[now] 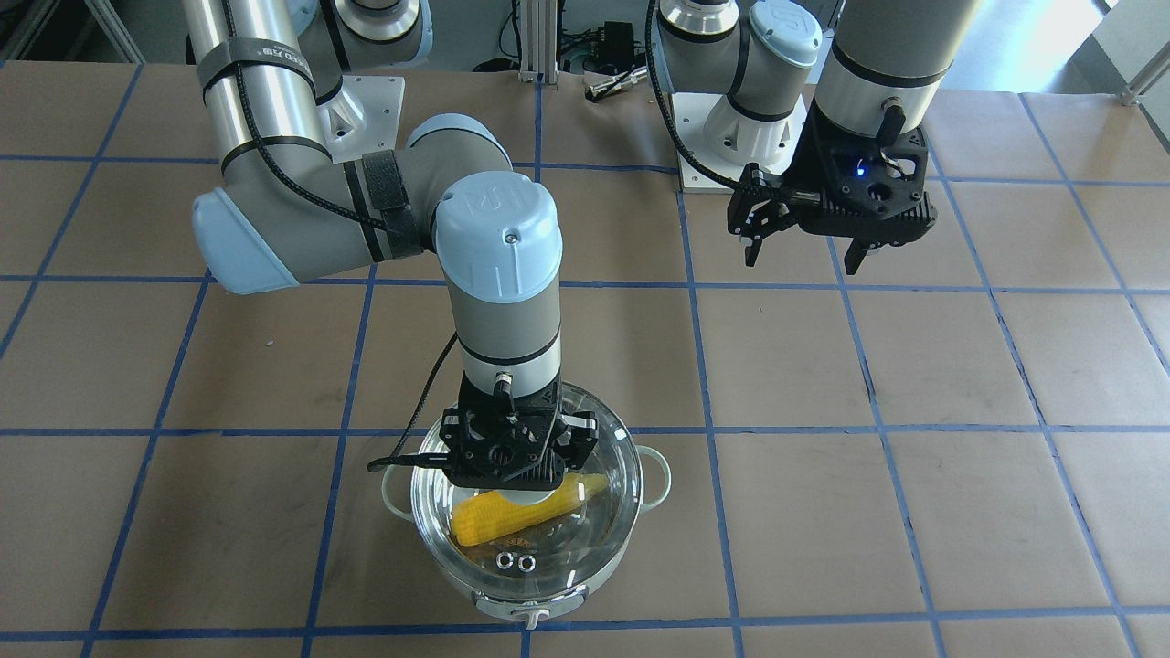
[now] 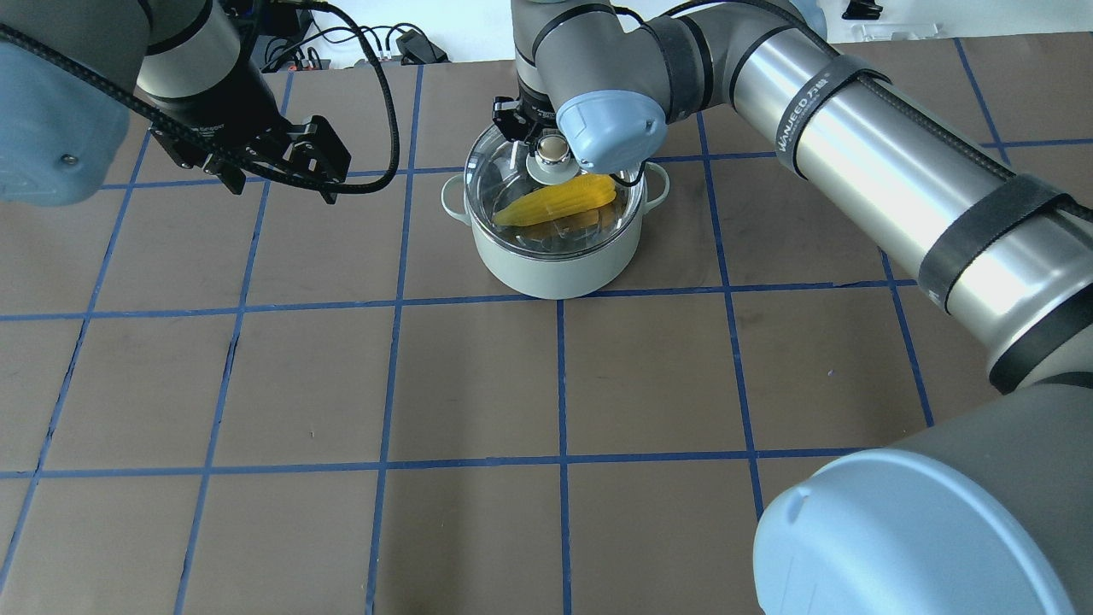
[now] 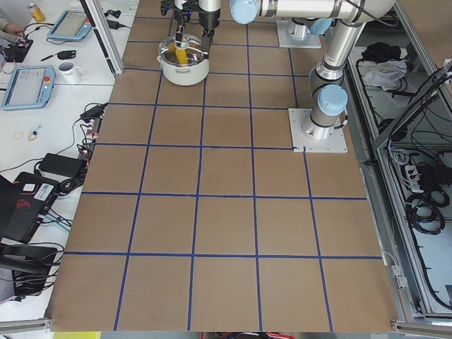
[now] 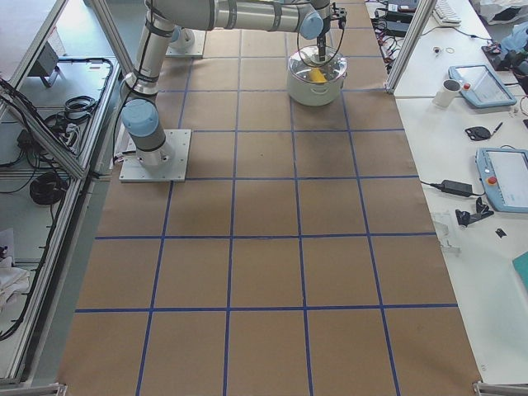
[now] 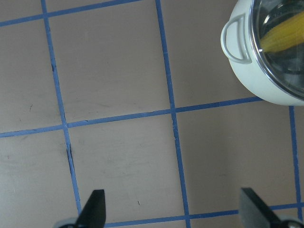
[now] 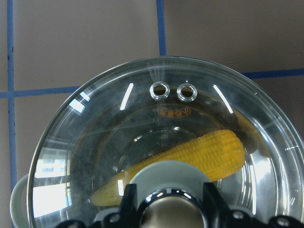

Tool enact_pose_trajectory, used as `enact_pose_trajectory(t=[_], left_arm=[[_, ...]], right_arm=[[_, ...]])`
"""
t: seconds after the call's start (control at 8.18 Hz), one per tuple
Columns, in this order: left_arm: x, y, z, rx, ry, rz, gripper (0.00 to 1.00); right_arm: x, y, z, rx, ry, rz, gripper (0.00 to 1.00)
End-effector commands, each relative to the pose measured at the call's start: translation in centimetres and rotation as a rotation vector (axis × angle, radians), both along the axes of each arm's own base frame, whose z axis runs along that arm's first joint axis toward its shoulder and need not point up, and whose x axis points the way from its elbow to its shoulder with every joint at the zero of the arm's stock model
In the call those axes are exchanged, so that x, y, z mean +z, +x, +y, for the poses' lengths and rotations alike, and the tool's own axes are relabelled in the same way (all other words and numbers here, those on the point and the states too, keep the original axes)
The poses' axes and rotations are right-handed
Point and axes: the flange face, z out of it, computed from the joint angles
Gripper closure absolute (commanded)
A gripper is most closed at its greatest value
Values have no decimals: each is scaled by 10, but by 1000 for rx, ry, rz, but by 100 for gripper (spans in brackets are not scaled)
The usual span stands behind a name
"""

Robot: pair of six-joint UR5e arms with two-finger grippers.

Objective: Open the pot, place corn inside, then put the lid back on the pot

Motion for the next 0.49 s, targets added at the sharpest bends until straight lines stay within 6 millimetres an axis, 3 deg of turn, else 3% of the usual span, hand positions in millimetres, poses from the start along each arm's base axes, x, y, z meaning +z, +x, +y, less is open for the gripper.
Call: enact_pose_trajectory(t=[0.0, 0.37], left_arm=[[-1, 0, -1, 0, 2, -1, 0], [-1, 0, -1, 0, 2, 0, 0]], right_arm=[[-2, -1, 0, -2, 6, 0, 65], [-2, -2, 2, 0, 12, 10, 65]])
